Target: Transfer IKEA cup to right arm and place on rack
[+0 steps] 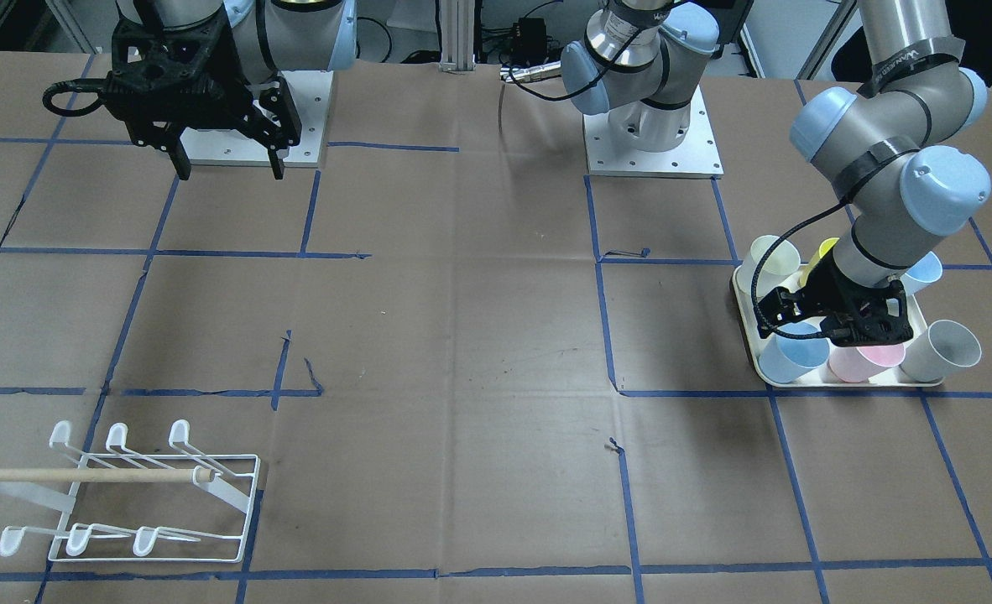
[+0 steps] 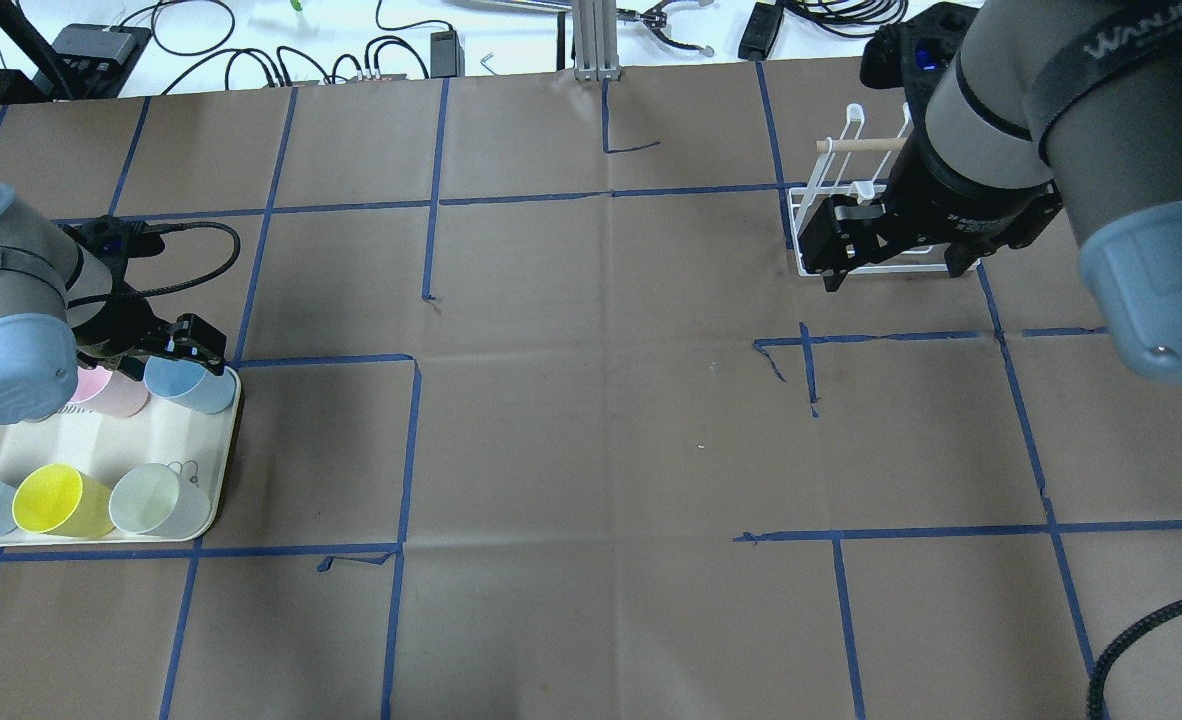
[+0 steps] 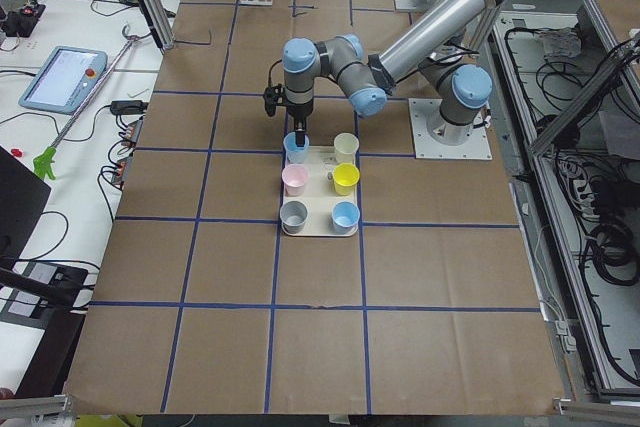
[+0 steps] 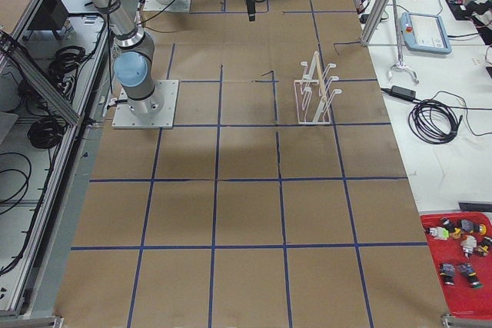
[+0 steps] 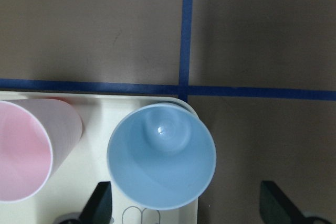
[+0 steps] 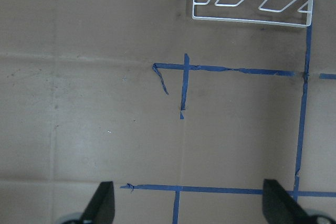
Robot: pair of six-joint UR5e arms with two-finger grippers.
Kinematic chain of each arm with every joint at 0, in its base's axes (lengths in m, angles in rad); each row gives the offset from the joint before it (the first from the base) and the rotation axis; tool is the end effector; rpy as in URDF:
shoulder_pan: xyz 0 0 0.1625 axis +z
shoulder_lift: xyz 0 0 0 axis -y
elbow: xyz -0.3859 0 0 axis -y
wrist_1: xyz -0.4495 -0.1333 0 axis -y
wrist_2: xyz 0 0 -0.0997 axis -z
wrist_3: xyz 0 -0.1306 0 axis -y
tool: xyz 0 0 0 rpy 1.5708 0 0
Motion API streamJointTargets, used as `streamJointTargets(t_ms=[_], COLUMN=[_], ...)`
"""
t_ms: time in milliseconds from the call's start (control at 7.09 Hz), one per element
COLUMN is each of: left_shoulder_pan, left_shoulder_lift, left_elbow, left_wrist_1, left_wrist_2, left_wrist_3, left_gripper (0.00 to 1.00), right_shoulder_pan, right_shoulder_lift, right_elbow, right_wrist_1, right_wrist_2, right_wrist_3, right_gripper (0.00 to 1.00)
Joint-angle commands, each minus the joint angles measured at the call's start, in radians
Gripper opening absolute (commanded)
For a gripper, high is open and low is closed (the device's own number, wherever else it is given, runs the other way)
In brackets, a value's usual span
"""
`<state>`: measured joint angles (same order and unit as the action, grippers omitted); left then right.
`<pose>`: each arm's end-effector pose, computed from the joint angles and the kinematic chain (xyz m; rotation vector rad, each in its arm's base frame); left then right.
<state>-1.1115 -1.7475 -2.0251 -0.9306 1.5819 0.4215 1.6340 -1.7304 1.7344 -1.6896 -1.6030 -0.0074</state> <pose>0.1175 -0.5350 0.1475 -0.0592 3.1271 -0.0056 0.1606 -0.4930 0.4234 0.1068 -3.1056 0.1799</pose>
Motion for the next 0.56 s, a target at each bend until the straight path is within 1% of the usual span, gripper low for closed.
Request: streamJointTargets(t_ms=[0, 141, 282, 423], left_shoulder_pan=[-0.007, -0.007, -0.005, -0.007], left_shoulder_lift=[-0.047, -0.046, -0.046, -0.038], left_elbow=[-0.009, -0.018, -0.017, -0.017], left_wrist_1=[0.033, 0.035, 0.035, 0.036], left_wrist_2=[-0.005, -0.005, -0.003, -0.005], left_wrist_3=[-0.003, -0.001, -0.003, -0.003], left_gripper=[0.99, 0.99, 0.93, 0.57], right_shoulder_pan=[0.001, 0.001, 0.001, 0.001], right_shoulder_lift=[0.000, 0.000, 0.000, 0.000], right_elbow=[0.002, 0.002, 0.002, 0.002], right_wrist_1=[0.008, 0.011, 0.007, 0.005], right_wrist_2=[0.000, 0.000, 0.000, 0.000], right_wrist_3=[0.000, 0.000, 0.001, 0.001], right_gripper=[1.00, 1.00, 1.00, 1.00])
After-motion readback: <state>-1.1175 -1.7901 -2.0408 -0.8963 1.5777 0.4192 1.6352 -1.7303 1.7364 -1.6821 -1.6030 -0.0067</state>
